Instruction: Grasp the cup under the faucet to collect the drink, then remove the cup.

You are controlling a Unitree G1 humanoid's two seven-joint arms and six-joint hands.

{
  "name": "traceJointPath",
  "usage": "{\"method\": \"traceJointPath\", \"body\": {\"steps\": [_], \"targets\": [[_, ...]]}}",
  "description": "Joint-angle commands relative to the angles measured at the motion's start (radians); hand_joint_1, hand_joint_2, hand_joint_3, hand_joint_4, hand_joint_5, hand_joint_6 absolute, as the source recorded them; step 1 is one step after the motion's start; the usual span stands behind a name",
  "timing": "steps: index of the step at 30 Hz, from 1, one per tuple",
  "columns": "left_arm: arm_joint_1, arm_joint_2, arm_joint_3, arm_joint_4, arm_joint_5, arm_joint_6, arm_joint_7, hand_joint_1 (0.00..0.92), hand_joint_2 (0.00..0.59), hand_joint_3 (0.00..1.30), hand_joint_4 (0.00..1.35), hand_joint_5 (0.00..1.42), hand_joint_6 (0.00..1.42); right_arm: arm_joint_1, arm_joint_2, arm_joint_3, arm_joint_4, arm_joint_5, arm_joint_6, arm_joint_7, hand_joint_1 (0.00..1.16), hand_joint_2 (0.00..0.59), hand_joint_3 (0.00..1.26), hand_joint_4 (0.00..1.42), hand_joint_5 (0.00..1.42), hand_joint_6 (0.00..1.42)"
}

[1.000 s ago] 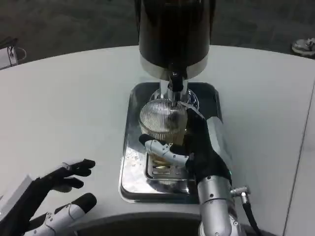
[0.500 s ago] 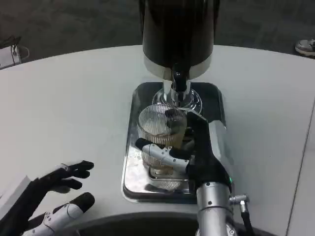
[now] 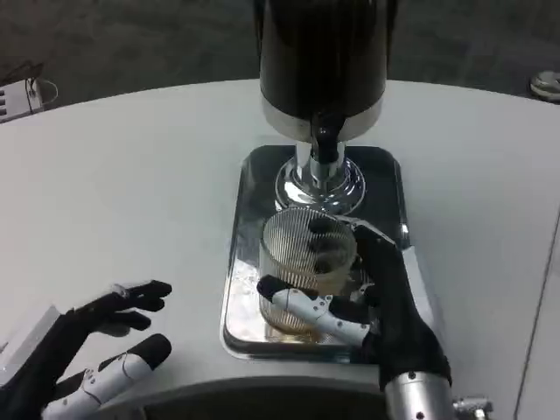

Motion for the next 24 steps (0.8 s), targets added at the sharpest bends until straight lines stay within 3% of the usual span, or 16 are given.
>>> {"method": "traceJointPath", "body": {"steps": [1, 8, 12, 19, 24], "targets": [[-0.014, 0.001, -0.022, -0.002, 0.013, -0.011, -0.001, 0.028, 0.107, 0.32, 0.30, 0.37, 0.36, 0.106, -0.001, -0.002, -0.168, 0.021, -0.007, 0.055, 0.92, 0.249, 1.09, 1.26, 1.39, 1.42], [-0.024, 0.000, -0.053, -0.092, 0.059, 0.013, -0.004, 0.026, 0.099, 0.29, 0.25, 0.31, 0.33, 0.294, -0.091, -0.070, -0.444, 0.086, 0.028, 0.223, 0.92, 0.239, 1.11, 1.28, 1.42, 1.42], [-0.006, 0.012, -0.084, -0.231, 0.121, 0.042, -0.027, 0.008, 0.080, 0.24, 0.15, 0.22, 0.27, 0.372, -0.167, -0.157, -0.592, 0.143, 0.039, 0.324, 0.93, 0.240, 1.11, 1.29, 1.42, 1.42], [0.086, 0.007, -0.120, -0.477, 0.242, 0.086, -0.070, 0.000, 0.063, 0.14, 0.01, 0.08, 0.17, 0.440, -0.286, -0.339, -0.749, 0.272, 0.062, 0.480, 0.93, 0.239, 1.13, 1.31, 1.42, 1.42], [0.143, 0.006, -0.123, -0.584, 0.296, 0.102, -0.088, 0.000, 0.051, 0.08, 0.00, 0.00, 0.11, 0.476, -0.326, -0.407, -0.803, 0.320, 0.058, 0.532, 0.93, 0.239, 1.13, 1.31, 1.42, 1.42]]}}
